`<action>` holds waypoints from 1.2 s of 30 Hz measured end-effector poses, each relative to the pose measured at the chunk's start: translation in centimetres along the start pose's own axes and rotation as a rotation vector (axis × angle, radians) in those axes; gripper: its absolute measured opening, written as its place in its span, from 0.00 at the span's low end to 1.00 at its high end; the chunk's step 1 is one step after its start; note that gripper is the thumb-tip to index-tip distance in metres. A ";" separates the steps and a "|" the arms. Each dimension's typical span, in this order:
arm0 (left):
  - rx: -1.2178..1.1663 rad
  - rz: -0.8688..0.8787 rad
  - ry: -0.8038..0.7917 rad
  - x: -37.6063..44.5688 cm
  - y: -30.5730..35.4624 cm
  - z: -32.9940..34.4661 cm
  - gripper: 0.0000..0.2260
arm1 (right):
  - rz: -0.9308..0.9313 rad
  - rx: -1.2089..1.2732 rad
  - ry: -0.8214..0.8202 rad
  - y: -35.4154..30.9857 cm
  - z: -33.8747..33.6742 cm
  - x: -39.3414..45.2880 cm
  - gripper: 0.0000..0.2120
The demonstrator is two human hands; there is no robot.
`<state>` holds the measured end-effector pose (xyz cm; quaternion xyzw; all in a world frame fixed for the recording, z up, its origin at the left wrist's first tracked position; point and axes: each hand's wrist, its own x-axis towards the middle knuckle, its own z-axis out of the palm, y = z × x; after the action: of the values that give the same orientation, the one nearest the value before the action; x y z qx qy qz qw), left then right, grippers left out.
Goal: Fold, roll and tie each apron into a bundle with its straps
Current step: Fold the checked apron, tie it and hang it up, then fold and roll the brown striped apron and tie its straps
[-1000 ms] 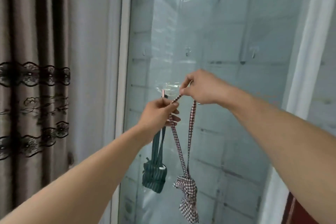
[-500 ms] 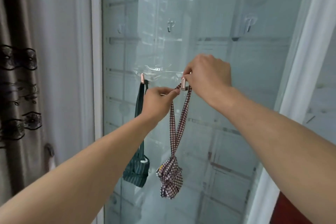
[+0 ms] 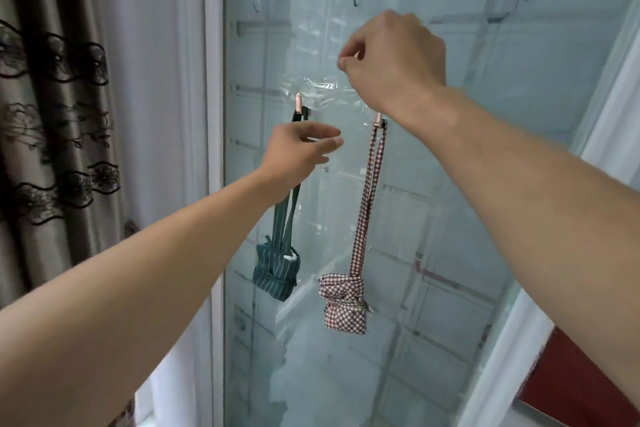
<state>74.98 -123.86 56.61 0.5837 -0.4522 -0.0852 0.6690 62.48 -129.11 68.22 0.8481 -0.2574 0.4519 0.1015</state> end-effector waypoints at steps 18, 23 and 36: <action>0.278 -0.648 1.163 -43.2 -5.8 -37.7 0.09 | -0.391 1.169 -1.193 -42.2 11.1 -24.0 0.03; 0.322 -0.700 1.517 -62.3 -0.1 -43.0 0.06 | -0.689 1.229 -1.424 -56.1 2.5 -37.4 0.02; 0.197 -1.040 2.223 -115.5 15.7 -41.6 0.04 | -1.292 1.128 -1.709 -80.9 -26.9 -73.9 0.02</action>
<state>31.15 -15.66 15.47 0.4976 0.6448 0.2364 0.5298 52.13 -24.24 27.97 0.7702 0.4627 -0.3395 -0.2782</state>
